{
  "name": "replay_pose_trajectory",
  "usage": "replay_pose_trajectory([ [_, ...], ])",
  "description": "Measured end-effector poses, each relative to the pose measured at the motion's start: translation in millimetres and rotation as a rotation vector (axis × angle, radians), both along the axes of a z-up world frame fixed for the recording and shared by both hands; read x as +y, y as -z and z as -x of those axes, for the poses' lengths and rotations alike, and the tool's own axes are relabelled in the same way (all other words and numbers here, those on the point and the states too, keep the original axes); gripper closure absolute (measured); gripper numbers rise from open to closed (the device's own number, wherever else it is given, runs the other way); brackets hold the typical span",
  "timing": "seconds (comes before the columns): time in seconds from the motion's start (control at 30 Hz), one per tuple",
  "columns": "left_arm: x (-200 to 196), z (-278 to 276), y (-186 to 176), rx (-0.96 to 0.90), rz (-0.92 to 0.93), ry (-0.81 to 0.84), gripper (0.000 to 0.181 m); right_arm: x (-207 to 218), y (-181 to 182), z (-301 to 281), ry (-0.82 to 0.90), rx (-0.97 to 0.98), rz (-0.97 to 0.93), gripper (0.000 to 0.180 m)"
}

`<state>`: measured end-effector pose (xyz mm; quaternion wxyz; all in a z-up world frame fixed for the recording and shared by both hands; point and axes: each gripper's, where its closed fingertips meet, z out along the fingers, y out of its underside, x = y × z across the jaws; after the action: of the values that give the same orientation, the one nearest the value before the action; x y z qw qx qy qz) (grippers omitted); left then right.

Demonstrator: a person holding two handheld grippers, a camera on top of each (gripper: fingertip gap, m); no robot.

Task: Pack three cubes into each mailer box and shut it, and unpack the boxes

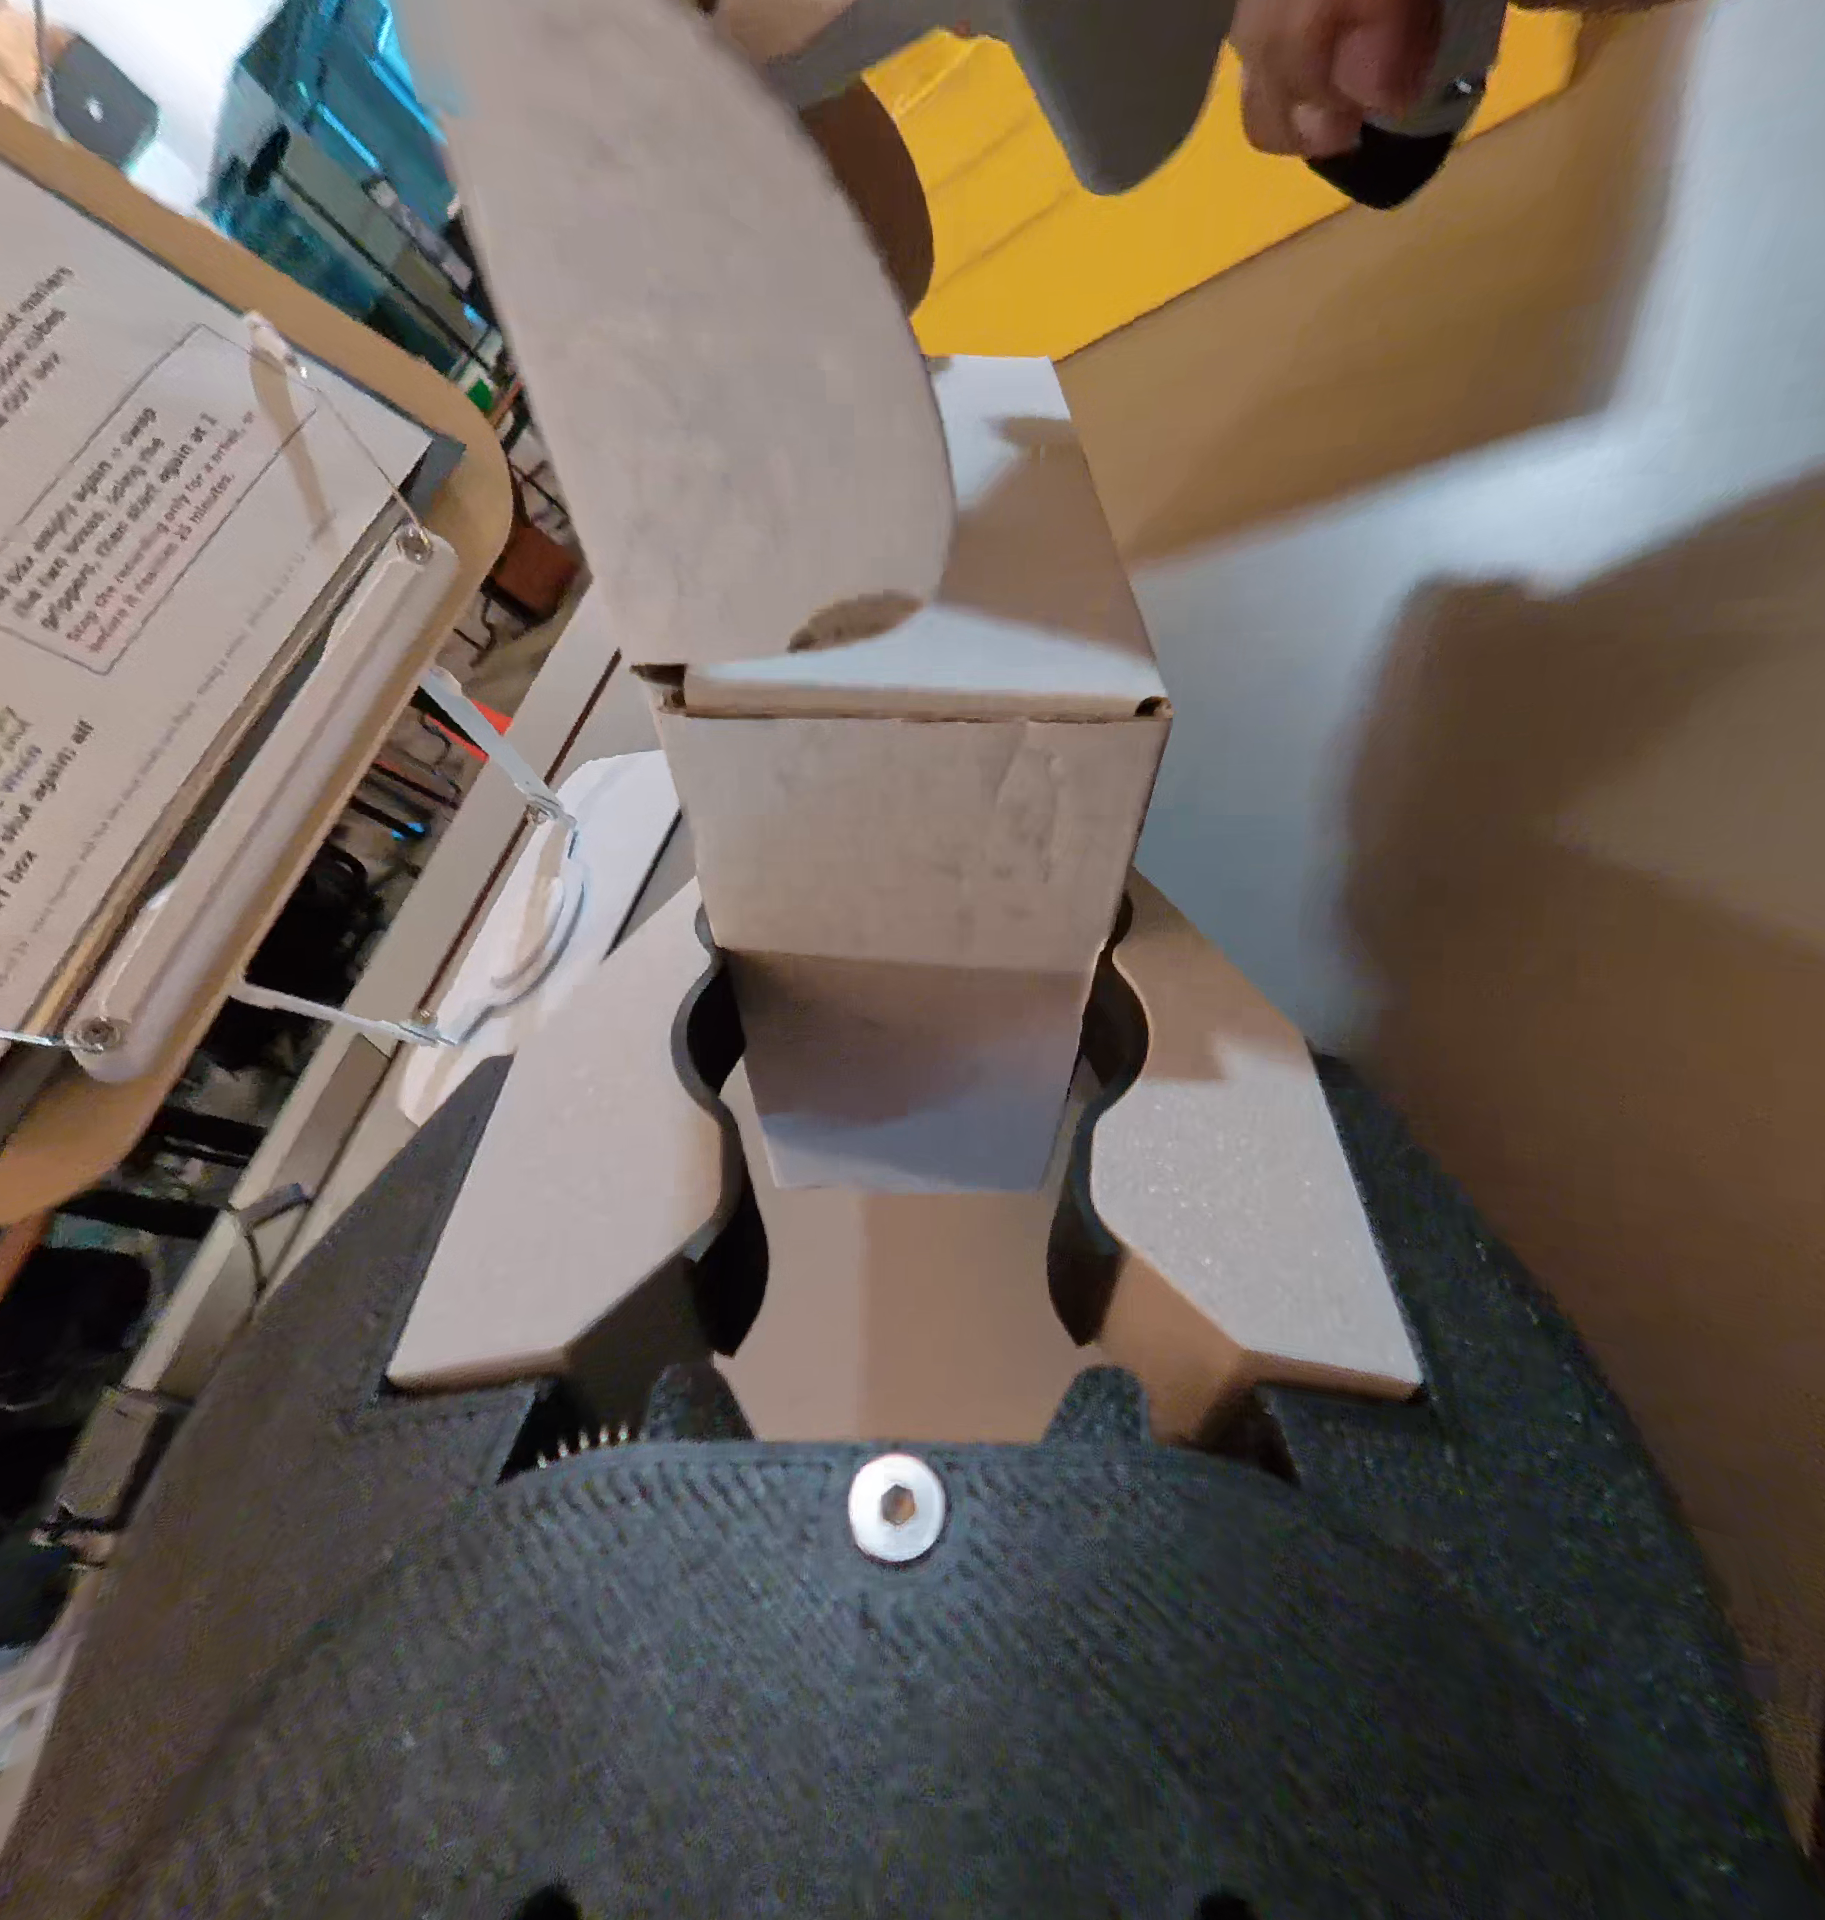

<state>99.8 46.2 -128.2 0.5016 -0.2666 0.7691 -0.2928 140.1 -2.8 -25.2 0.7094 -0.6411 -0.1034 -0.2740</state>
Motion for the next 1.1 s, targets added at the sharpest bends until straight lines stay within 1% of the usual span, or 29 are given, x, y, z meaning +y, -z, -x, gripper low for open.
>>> replay_pose_trajectory([
  [0.03, -0.1, 1.1, 0.9, -0.01, -0.034, 0.015, 0.114, 0.0, -0.4, 1.6, -0.006, 0.007, -0.005, 0.163],
  [0.17, 6.6, 5.7, 1.8, -0.024, -0.064, 0.048, 0.114, -0.2, 3.4, 11.9, -0.011, -0.05, 0.023, 0.167],
  [0.27, 17.8, 8.8, 7.0, 0.019, -0.016, 0.026, 0.113, 3.6, 12.0, 19.8, -0.005, -0.1, 0.098, 0.172],
  [0.37, 26.1, 14.6, 8.6, 0.026, -0.003, 0.011, 0.112, 5.1, 13.2, 22.8, 0.026, -0.151, 0.123, 0.174],
  [0.43, 27.1, 23.1, 10.7, 0.044, 0.014, 0.026, 0.099, 3.0, 11.8, 20.7, 0.056, -0.177, 0.123, 0.174],
  [0.5, 22.2, 31.2, 5.5, 0.039, 0.073, 0.069, 0.094, -0.2, 9.9, 18.4, 0.078, -0.196, 0.12, 0.175],
  [0.7, 6.0, 36.6, -38.7, -0.051, 0.338, 0.142, 0.094, 1.6, 15.8, 27.4, 0.05, -0.275, 0.147, 0.176],
  [0.77, 11.0, 31.8, -48.2, -0.098, 0.362, 0.095, 0.099, 2.7, 17.0, 31.2, 0.038, -0.292, 0.148, 0.177],
  [0.83, 18.7, 26.0, -53.0, -0.156, 0.314, 0.022, 0.109, 3.2, 18.1, 34.8, 0.022, -0.298, 0.156, 0.177],
  [0.9, 22.3, 21.8, -53.6, -0.197, 0.244, -0.037, 0.124, 3.2, 18.6, 36.4, 0.017, -0.304, 0.158, 0.177],
  [1.03, 19.3, 19.3, -55.1, -0.24, 0.157, -0.078, 0.163, 0.9, 18.7, 36.9, 0.023, -0.31, 0.159, 0.176],
  [1.1, 21.5, 19.3, -58.6, -0.239, 0.157, -0.098, 0.172, -1.4, 20.0, 39.5, 0.018, -0.31, 0.175, 0.176],
])
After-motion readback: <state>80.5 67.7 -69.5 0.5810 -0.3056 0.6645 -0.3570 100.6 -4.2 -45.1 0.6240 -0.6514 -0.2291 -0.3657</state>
